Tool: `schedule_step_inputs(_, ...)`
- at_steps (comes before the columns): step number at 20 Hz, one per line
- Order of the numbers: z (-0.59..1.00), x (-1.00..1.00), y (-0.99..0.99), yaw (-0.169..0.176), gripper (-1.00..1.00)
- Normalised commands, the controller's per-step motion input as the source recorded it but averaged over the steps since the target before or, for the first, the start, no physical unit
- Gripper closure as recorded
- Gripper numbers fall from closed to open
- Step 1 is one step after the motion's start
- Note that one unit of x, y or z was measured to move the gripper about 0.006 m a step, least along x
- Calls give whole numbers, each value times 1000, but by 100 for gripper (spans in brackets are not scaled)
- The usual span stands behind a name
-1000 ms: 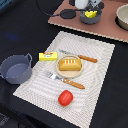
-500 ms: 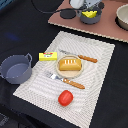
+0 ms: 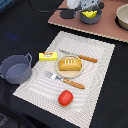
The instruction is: Interact with the objects in diverse but meaningful ways.
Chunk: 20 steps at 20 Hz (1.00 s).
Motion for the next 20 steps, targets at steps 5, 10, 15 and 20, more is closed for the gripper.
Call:
schedule_step_inputs(5,-288,-537,0,-41,-100)
schedule_step_inputs(10,-248,-475,0,-39,-100)
schedule_step_inputs(15,-204,-394,0,-34,-100)
schedule_step_inputs(20,-211,-360,0,-27,-100)
